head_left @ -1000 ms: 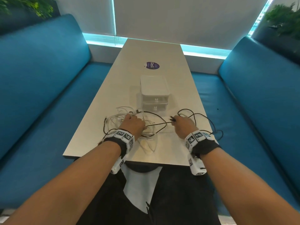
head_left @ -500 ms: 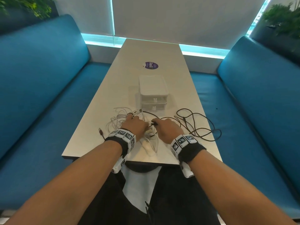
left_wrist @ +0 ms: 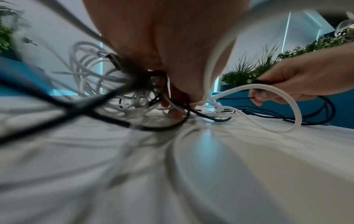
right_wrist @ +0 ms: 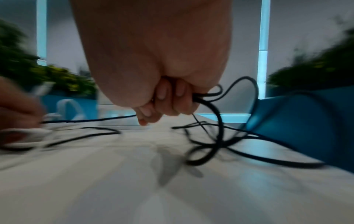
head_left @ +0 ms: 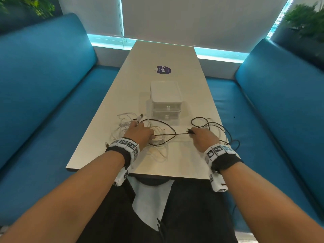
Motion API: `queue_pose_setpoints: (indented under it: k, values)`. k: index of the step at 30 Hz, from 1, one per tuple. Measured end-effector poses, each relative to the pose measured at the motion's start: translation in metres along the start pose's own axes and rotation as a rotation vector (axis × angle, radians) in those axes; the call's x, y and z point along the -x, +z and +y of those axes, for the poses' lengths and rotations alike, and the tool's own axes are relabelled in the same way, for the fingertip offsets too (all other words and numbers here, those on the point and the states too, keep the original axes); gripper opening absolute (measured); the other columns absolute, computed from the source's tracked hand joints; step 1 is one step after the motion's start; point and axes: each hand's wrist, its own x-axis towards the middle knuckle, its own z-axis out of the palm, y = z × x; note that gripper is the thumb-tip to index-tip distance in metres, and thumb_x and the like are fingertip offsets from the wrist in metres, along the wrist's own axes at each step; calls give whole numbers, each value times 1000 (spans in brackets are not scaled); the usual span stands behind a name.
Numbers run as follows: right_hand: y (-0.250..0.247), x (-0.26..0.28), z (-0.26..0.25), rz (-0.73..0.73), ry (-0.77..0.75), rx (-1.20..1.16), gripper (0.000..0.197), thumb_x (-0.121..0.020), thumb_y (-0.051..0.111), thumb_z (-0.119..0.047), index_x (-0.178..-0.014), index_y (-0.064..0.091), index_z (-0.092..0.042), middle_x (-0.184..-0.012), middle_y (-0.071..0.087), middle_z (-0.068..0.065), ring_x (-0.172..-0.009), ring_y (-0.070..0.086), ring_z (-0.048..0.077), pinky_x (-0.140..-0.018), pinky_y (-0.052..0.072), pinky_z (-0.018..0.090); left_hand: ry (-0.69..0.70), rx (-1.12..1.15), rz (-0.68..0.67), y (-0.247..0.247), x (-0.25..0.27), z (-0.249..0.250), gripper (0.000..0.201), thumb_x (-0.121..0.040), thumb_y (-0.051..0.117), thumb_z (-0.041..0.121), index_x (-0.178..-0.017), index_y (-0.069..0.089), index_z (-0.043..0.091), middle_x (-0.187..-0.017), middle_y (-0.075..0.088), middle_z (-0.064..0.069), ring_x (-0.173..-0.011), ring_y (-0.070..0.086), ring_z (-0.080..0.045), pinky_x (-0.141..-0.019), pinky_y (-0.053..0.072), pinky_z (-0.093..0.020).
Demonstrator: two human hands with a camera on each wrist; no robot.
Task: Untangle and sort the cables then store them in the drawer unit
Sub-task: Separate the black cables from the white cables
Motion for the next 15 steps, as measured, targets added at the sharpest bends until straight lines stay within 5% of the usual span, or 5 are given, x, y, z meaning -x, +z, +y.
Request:
queue_pose_setpoints:
  k: [8,13,15]
  values:
    - [1,6,8,-74,165,93,25,-99,43,-22,-113,62,-17,-105,64,8,-92,64,27,-79,53,36,30,66,26,-1,-4,14,28,-105,29,37,-90,50,27,-99,66,2,-106,52,-23,-99,26,-44]
    - [1,13,-14,-54,59,-8,42,-100,43,-28,-143,42,-29,-121,60,12,-105,63,31,-85,52,41,32,17,33,-3,-5,17,26,-104,33,30,-100,58,24,-104,64,1,-108,50,-24,-98,27,-44]
    - [3,13,-28,-38,-44,-49,41,-101,43,-33,-142,42,-33,-114,63,13,-98,64,32,-83,55,43,36,39,50,-5,-6,20,24,-104,33,30,-97,56,26,-103,64,1,-106,50,-24,-98,27,-44]
